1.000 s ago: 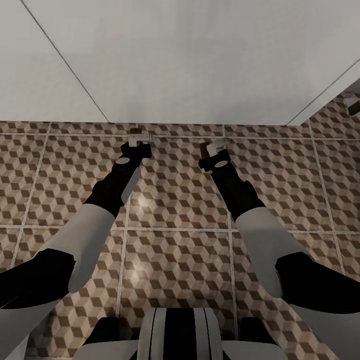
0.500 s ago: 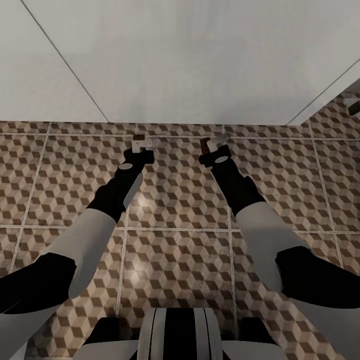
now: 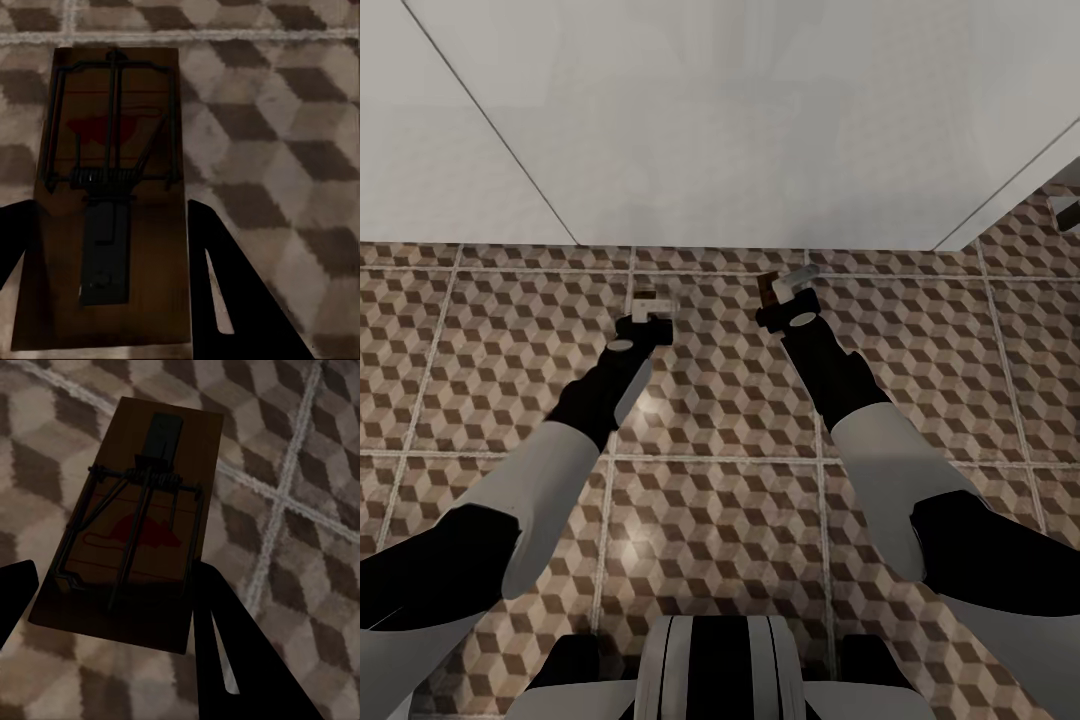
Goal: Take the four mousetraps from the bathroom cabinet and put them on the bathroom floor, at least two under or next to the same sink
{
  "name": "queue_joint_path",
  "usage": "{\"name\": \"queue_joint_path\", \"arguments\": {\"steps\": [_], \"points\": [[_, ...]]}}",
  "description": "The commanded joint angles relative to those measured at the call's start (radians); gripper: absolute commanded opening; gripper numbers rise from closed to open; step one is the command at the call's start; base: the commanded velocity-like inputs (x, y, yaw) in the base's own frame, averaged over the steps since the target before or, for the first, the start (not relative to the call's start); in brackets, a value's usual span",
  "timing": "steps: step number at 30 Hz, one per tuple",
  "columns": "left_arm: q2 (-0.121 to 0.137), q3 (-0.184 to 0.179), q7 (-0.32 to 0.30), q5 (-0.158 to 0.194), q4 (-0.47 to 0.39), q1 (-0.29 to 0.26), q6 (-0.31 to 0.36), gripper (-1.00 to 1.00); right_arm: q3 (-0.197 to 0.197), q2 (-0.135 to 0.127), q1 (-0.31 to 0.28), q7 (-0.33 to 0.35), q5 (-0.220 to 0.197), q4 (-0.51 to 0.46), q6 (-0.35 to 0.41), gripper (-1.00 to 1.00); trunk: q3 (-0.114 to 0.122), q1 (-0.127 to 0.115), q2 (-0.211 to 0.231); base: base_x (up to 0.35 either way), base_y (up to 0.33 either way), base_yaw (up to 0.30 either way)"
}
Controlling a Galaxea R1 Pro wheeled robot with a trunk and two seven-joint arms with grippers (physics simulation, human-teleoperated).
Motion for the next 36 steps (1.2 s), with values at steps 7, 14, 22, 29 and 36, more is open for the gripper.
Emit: {"name": "queue_joint_path", "arguments": {"steps": [7,14,22,29,36], "points": [[-0.002,-0.005,0.010,0.008,0.072,-0.002,0.004,-1.00,0.004,0.000,0.000,0.001,0.003,-0.002,0.004,-1.00,0.000,0.000,0.000,0.000,0.000,0.000],[-0.002,-0.005,0.010,0.009,0.085,-0.002,0.004,-1.00,0.006,0.000,0.000,0.014,0.003,-0.002,-0.020,-1.00,0.000,0.000,0.000,0.000,0.000,0.000],[-0.002,-0.005,0.010,0.007,0.075,-0.002,-0.003,-1.00,0.006,0.000,0.000,0.020,0.002,-0.002,-0.025,-1.00,0.000,0.000,0.000,0.000,0.000,0.000],[0.000,-0.010,0.010,0.007,0.048,-0.002,-0.054,-1.00,0.005,0.000,0.001,0.021,0.002,-0.003,-0.025,-1.00,0.000,0.000,0.000,0.000,0.000,0.000],[0.001,-0.011,0.010,0.007,0.041,-0.002,-0.065,-1.00,0.005,0.000,0.001,0.022,0.002,-0.003,-0.025,-1.00,0.000,0.000,0.000,0.000,0.000,0.000]]}}
